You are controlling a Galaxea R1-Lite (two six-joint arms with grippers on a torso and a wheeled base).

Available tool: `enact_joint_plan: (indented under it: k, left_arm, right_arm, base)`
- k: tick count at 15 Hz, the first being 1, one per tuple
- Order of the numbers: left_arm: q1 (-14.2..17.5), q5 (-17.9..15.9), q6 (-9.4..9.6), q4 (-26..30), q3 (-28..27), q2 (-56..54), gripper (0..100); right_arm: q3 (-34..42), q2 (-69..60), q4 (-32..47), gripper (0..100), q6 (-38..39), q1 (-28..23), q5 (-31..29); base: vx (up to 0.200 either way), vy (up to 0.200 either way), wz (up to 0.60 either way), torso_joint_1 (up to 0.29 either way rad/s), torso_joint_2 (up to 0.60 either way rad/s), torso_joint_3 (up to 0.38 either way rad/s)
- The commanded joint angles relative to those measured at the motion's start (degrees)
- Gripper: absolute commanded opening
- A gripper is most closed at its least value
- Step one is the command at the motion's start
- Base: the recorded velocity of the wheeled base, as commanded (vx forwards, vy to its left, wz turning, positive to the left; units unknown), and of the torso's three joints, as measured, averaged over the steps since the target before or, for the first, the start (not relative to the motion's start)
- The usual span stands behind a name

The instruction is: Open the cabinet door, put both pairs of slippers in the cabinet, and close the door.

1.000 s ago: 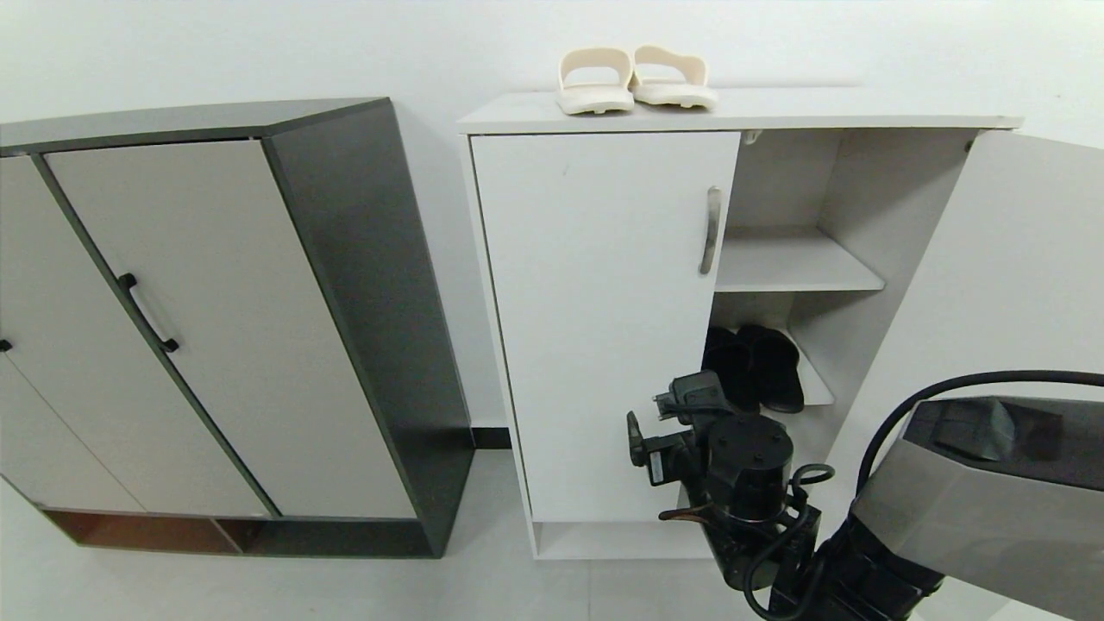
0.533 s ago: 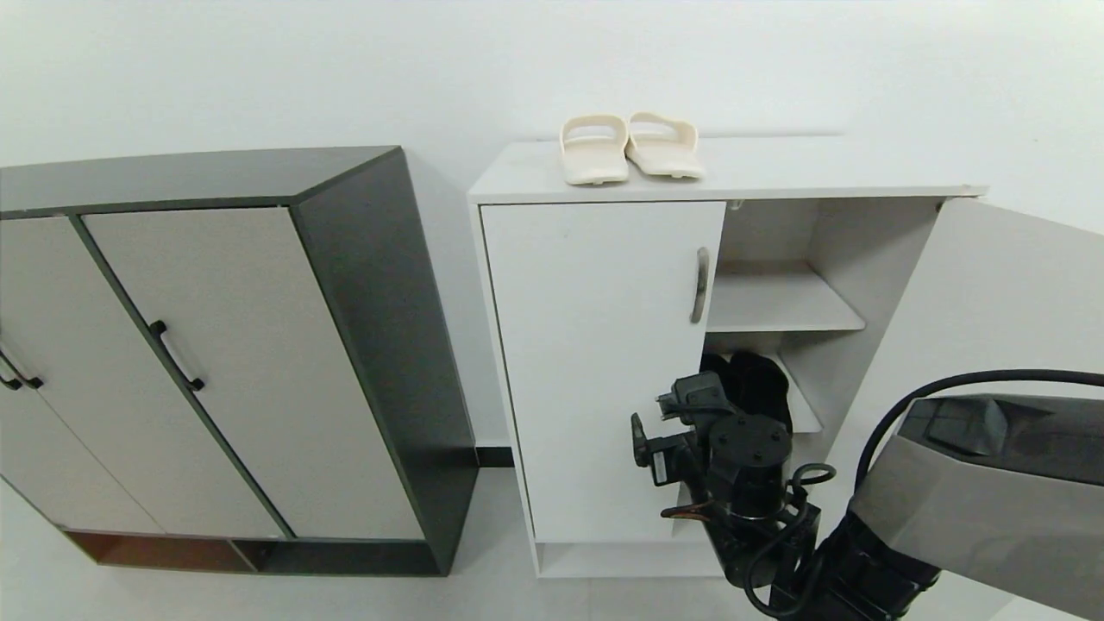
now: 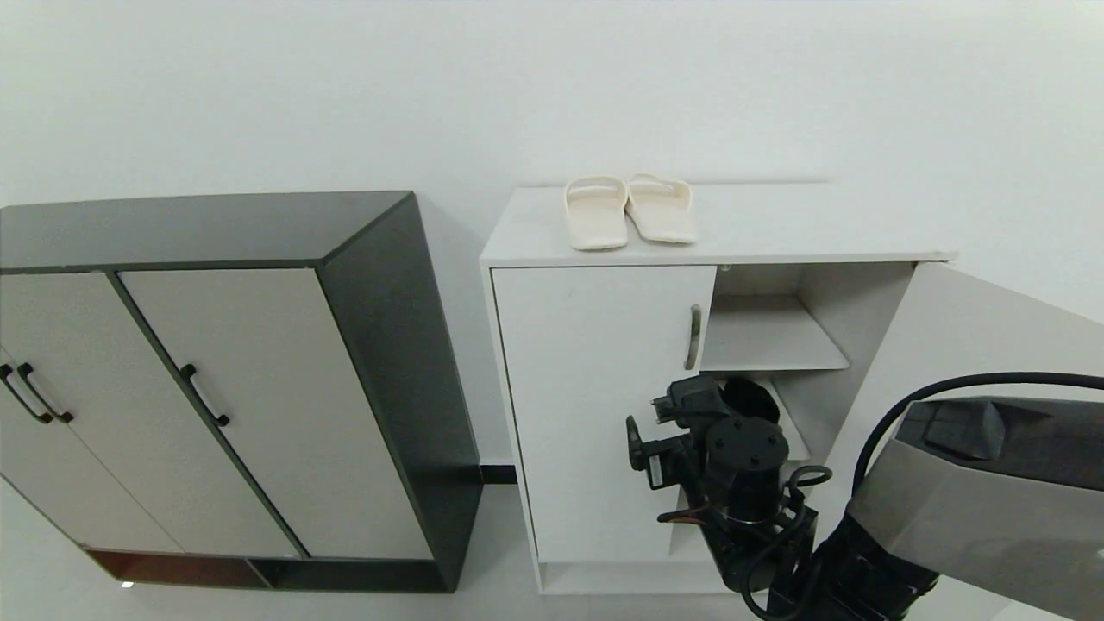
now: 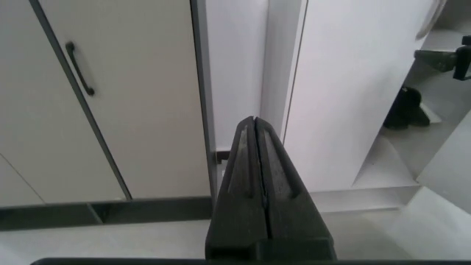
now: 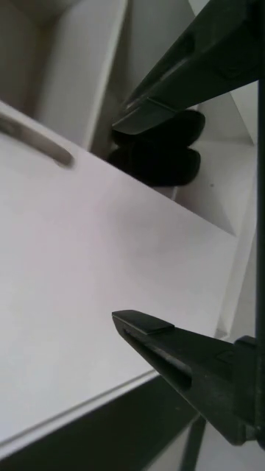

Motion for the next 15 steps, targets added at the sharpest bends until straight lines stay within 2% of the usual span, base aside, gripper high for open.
enact_joint_plan:
  k: [1, 15]
  left_arm:
    - [0.0, 0.0, 0.02, 0.0, 0.0, 0.0, 0]
    - [0.0, 0.0, 0.02, 0.0, 0.0, 0.0, 0]
  right_arm:
    - [0.0, 0.0, -0.1, 100, 0.0, 0.0, 0.0]
    - [0.3, 0.0, 0.0, 100, 0.0, 0.1, 0.1]
  base:
    - [0.000, 0.000, 0.00, 0.173, -0.49, -0.305]
    - [0.000, 0.000, 0.00, 0.227, -0.54, -0.316]
